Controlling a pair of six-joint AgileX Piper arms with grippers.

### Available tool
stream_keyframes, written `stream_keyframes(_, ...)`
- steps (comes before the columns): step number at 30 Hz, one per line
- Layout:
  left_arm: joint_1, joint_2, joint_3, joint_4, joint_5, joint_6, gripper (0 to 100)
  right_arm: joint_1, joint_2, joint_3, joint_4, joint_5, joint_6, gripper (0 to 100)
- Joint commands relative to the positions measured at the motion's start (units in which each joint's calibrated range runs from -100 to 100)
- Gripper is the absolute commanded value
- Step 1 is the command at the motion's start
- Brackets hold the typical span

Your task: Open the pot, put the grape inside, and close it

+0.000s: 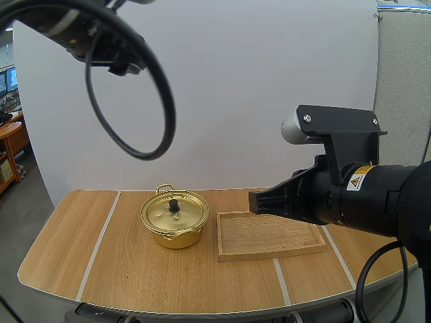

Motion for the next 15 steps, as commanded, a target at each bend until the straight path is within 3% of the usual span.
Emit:
stream_keyframes(1,-0.19,-2.99,-0.46,0.21,0.00,-1.72,100,0.06,-0.43,0.26,0.57,-0.48,0.17,0)
stream_keyframes(2,-0.19,-3.83,-0.46,0.21,0.00,-2.01,99,0.06,-0.43,0.26,0.57,-0.48,0.17,0)
stream_keyframes(4,-0.19,-5.35,-0.46,0.21,0.00,-2.73,56,0.06,-0.43,0.26,0.57,-0.48,0.17,0)
stream_keyframes(6,-0.19,-6.76,-0.46,0.21,0.00,-2.73,4,0.06,-0.43,0.26,0.57,-0.48,0.17,0)
stream_keyframes(10,-0.19,-9.66,-0.46,-0.57,0.00,-4.44,1,0.06,-0.43,0.26,0.57,-0.48,0.17,0)
stream_keyframes(15,-0.19,-13.30,-0.46,-3.53,0.00,-12.56,1,0.06,-0.43,0.26,0.86,-0.48,0.17,0)
